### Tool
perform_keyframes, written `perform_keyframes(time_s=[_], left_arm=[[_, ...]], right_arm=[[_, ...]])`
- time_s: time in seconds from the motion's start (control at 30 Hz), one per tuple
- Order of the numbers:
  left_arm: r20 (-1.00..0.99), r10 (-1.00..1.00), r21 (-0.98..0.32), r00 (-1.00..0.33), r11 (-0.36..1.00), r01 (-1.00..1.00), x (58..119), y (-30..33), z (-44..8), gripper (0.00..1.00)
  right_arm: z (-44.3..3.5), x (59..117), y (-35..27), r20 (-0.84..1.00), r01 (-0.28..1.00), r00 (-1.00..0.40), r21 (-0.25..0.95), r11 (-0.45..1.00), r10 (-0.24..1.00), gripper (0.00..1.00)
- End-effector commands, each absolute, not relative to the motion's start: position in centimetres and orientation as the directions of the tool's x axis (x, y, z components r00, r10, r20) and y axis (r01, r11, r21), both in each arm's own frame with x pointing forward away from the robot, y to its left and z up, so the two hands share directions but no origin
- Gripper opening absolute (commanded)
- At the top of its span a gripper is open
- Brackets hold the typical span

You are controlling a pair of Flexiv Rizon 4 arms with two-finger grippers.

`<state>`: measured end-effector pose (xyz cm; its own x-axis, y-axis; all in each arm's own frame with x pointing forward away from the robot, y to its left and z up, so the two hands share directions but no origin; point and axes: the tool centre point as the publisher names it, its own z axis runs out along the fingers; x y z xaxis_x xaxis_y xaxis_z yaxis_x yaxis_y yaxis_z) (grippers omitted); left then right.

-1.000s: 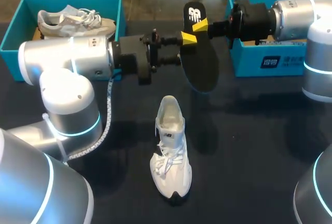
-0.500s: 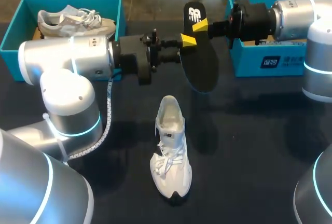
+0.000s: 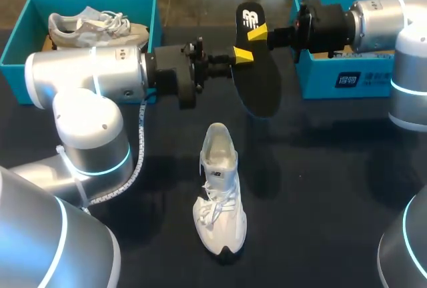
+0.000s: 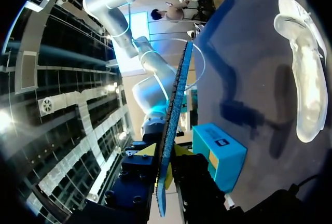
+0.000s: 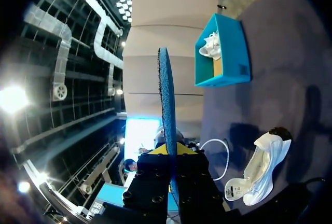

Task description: Take the shoe out of the shoebox, open the shoe tongue, remove and reinsert the insole, then place the shoe into the shoebox

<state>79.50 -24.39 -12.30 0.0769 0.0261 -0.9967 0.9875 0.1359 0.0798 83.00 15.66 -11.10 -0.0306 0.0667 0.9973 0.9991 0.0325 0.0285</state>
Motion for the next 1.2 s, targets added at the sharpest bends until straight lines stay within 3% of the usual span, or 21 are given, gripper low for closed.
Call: perform_keyframes(time_s=[0.03, 0.1, 0.27, 0.3, 0.37, 0.73, 0.97, 1.2], left_arm=[[-0.996, 0.029, 0.082, 0.079, 0.137, 0.987, 79.6, -24.6, -12.3, 0.08], [-0.996, 0.03, 0.083, 0.08, 0.139, 0.987, 79.7, -24.7, -12.3, 0.0], [-0.996, 0.024, 0.089, 0.087, 0.138, 0.986, 79.7, -24.7, -12.2, 0.0], [-0.996, 0.023, 0.09, 0.088, 0.137, 0.986, 79.7, -24.6, -12.1, 0.0], [-0.996, 0.021, 0.094, 0.092, 0.138, 0.986, 79.7, -24.6, -12.0, 0.0], [-0.997, 0.079, -0.001, -0.008, 0.097, 0.995, 79.2, -22.0, -13.5, 0.0], [-0.928, 0.201, -0.27, -0.314, 0.217, 0.938, 77.9, -19.2, -15.8, 0.0], [-0.928, 0.201, -0.27, -0.314, 0.217, 0.938, 77.9, -19.2, -15.8, 0.0]], right_arm=[[-11.1, 83.0, 15.8, 0.997, 0.999, -0.031, 0.028, 0.032, 0.068, 0.0], [-11.1, 83.0, 15.8, 0.997, 0.999, -0.031, 0.028, 0.032, 0.068, 0.0], [-11.1, 83.0, 15.8, 0.997, 0.999, -0.031, 0.028, 0.032, 0.068, 0.0], [-11.1, 83.0, 15.8, 0.997, 0.999, -0.033, 0.031, 0.031, 0.067, 0.04], [-11.1, 82.9, 15.6, 0.998, 0.999, -0.039, 0.038, 0.017, 0.059, 1.0], [-11.1, 80.4, 13.7, 0.995, 0.994, -0.098, 0.099, -0.048, 0.009, 1.0], [-11.4, 78.8, 12.3, 0.995, 0.988, -0.099, 0.101, -0.119, 0.024, 1.0], [-11.4, 78.8, 12.3, 0.995, 0.988, -0.099, 0.101, -0.119, 0.024, 1.0]])
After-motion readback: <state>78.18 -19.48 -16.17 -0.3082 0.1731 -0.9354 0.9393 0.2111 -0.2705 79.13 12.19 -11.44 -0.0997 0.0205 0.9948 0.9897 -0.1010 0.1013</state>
